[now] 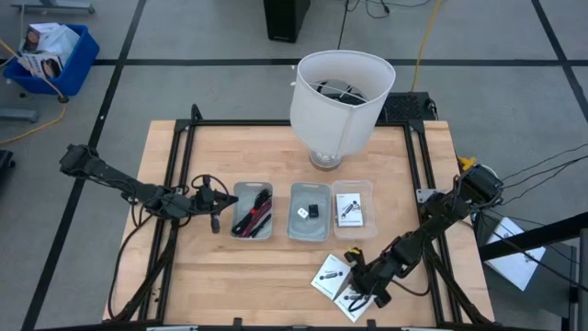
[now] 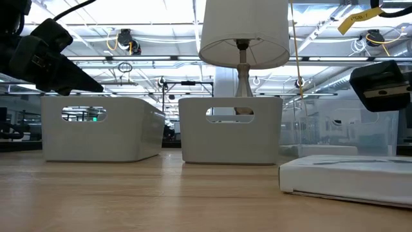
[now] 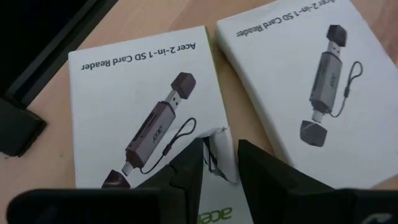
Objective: Pick and place items into bin
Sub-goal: Put the bottom white card reader box into the transparent bin
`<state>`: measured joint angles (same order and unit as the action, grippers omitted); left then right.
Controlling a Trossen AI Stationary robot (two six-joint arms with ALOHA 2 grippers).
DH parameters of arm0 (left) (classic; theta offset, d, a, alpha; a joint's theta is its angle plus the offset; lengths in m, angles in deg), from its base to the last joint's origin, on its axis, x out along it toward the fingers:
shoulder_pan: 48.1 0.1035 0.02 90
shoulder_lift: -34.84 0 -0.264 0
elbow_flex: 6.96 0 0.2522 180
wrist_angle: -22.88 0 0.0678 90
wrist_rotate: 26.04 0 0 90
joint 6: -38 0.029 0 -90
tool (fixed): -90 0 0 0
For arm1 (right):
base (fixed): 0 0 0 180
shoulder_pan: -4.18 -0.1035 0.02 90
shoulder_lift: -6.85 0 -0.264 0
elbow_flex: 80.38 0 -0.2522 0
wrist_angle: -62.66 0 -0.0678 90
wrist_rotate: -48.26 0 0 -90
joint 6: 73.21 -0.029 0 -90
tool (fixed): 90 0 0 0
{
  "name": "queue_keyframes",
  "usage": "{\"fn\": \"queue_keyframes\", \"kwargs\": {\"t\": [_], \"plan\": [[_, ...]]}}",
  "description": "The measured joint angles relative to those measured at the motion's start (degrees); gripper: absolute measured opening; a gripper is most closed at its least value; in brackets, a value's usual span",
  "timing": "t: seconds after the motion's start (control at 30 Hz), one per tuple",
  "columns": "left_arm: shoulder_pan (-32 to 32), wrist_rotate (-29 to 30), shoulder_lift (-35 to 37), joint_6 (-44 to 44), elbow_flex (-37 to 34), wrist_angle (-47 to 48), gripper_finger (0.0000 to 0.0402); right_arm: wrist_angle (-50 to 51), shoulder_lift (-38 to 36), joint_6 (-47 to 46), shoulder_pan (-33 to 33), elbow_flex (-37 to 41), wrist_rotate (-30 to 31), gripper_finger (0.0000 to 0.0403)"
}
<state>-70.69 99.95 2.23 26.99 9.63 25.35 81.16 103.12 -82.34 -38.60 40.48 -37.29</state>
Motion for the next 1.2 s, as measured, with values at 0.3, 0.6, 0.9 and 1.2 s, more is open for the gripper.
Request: {"fn": "queue_keyframes", "kwargs": {"t": [0.3, 0.6, 0.9, 1.2], "plan": [[0.0, 0.0, 0.0, 0.0, 0.0, 0.0, 0.0031, 0.0, -0.2, -1.8, 0.4, 0.1, -2.2, 0.0011], [0.0, -0.1, 0.0, -0.9, 0.0, 0.0, 0.0031, 8.7, -6.5, -6.3, 0.1, -4.6, 0.4, 0.0003], [0.0, -0.1, 0.0, -1.2, 0.0, -0.1, 0.0031, 38.1, -13.2, -16.2, -0.2, -23.0, 17.1, 0.0001], [0.0, -0.1, 0.0, -1.5, 0.0, -0.1, 0.0031, 47.9, -20.8, -32.4, 7.1, -29.9, 31.1, 0.0001]]}}
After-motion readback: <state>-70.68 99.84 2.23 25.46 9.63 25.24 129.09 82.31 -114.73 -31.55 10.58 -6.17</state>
